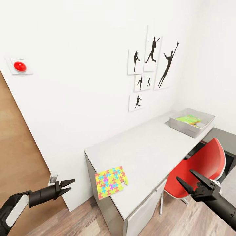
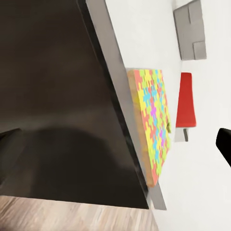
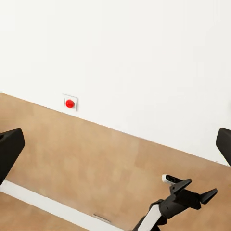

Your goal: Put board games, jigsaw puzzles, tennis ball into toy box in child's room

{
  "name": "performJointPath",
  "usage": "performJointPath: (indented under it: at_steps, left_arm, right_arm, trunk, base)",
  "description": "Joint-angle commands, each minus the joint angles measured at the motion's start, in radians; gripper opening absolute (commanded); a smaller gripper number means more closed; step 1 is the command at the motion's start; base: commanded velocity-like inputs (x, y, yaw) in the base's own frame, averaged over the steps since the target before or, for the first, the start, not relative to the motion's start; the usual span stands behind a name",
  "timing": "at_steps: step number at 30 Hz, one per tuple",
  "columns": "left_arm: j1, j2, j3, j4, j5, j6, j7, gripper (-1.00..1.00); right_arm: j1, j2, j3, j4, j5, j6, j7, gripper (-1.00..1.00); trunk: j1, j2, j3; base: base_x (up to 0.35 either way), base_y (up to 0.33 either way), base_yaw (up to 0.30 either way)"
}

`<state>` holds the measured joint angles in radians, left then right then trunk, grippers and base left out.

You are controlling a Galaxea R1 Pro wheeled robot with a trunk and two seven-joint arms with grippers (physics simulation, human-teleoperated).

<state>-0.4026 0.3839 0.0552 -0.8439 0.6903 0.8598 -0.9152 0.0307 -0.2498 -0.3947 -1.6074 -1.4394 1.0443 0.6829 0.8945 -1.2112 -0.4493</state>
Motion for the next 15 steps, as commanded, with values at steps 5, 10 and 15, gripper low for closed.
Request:
performJointPath:
  at_steps: [5, 10, 15]
  left_arm:
    - [-0.001, -0.005, 0.004, 0.000, 0.002, 0.004, 0.005, 1.00]
    - [-0.001, -0.006, 0.022, 0.000, 0.001, 0.003, 0.008, 1.00]
    - [-0.001, -0.008, 0.045, 0.001, 0.000, 0.001, 0.026, 1.00]
  right_arm:
    - [-0.003, 0.002, -0.002, 0.000, 0.004, 0.003, 0.020, 1.00]
    - [-0.008, 0.005, -0.002, 0.000, 0.005, 0.003, 0.023, 1.00]
    - [-0.010, 0.006, -0.003, 0.000, 0.007, 0.003, 0.022, 1.00]
  trunk:
    - [0.019, -0.036, -0.017]
    - [0.038, -0.071, -0.032]
    - [0.058, -0.106, -0.048]
  base:
    - [0.000, 0.000, 0.000]
    - [0.000, 0.000, 0.000]
    - [0.000, 0.000, 0.000]
